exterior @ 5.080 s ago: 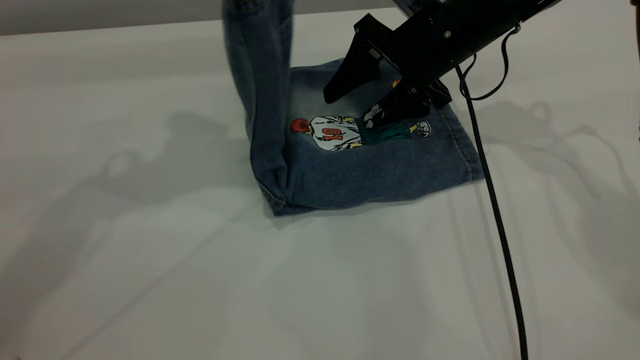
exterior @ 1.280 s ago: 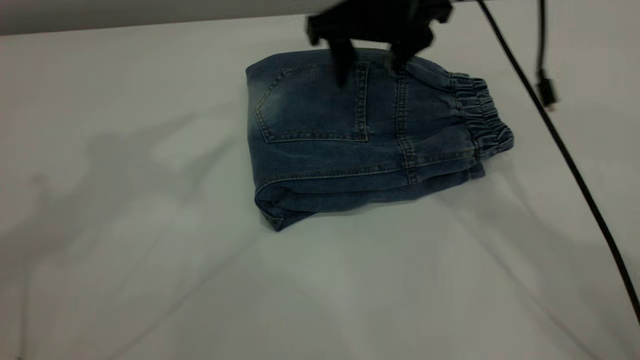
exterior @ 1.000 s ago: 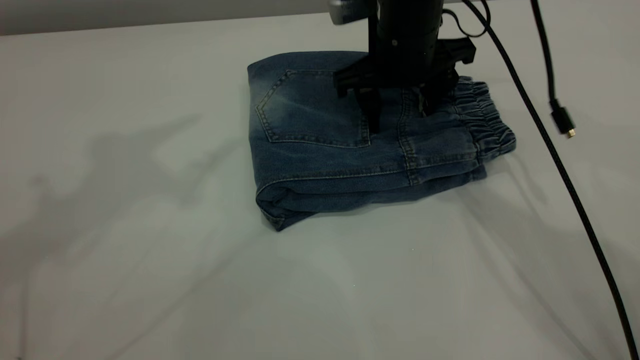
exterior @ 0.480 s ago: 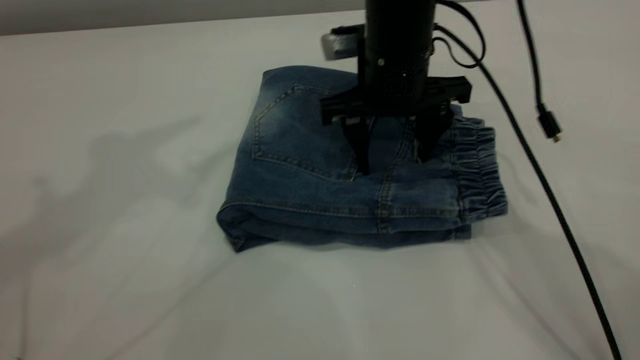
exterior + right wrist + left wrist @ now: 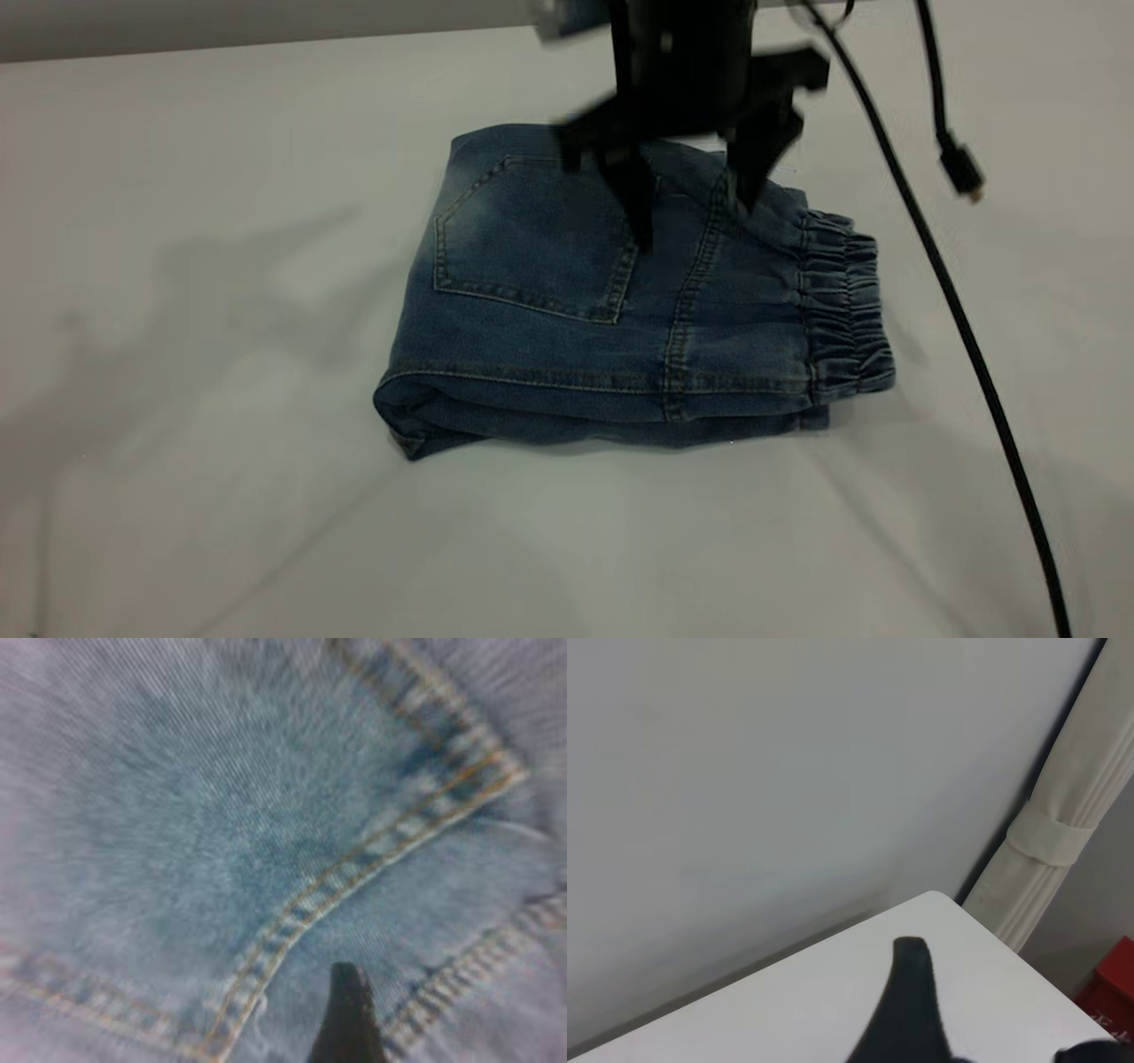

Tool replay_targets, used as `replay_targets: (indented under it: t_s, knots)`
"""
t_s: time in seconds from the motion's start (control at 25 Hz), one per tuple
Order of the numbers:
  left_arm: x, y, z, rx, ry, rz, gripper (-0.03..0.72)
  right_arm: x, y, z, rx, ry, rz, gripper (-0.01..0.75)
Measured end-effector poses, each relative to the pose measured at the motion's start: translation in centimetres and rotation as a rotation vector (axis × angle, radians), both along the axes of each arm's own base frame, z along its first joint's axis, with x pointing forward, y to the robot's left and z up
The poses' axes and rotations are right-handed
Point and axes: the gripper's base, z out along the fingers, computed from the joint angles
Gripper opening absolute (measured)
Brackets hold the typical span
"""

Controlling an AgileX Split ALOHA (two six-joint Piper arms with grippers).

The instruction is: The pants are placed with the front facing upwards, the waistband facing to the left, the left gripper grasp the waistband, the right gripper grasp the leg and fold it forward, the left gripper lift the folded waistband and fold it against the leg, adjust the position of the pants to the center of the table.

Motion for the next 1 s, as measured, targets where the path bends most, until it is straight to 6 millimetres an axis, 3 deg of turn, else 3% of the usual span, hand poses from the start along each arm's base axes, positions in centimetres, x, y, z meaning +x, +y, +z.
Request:
replay_targets:
  t_s: [0.16, 0.44, 0.68, 0.8, 0.92, 1.0]
  knots:
    - [-1.0, 0.1, 0.6, 0.06, -0.036, 0.0, 0.561, -0.6, -0.4, 5.1, 0.032, -0.053, 0.054, 0.479]
    - [-4.9, 1.2, 3.3, 0.201, -0.117, 0.084, 0.561, -4.0, -2.8, 16.7, 0.099, -0.195, 0.165, 0.475]
    - [-10.7, 2.2, 5.5, 0.282, -0.096, 0.157, 0.561, -10.1, -7.2, 27.9, 0.206, -0.418, 0.223, 0.449]
    - [-13.6, 2.6, 6.0, 0.294, -0.064, 0.189, 0.561, -14.4, -10.2, 33.0, 0.281, -0.565, 0.247, 0.445]
    - [-16.3, 2.9, 6.2, 0.301, -0.017, 0.205, 0.561, -18.6, -13.2, 36.6, 0.35, -0.698, 0.246, 0.445]
    - [-18.2, 2.9, 6.2, 0.3, 0.024, 0.193, 0.561, -21.3, -15.1, 37.5, 0.383, -0.748, 0.244, 0.445]
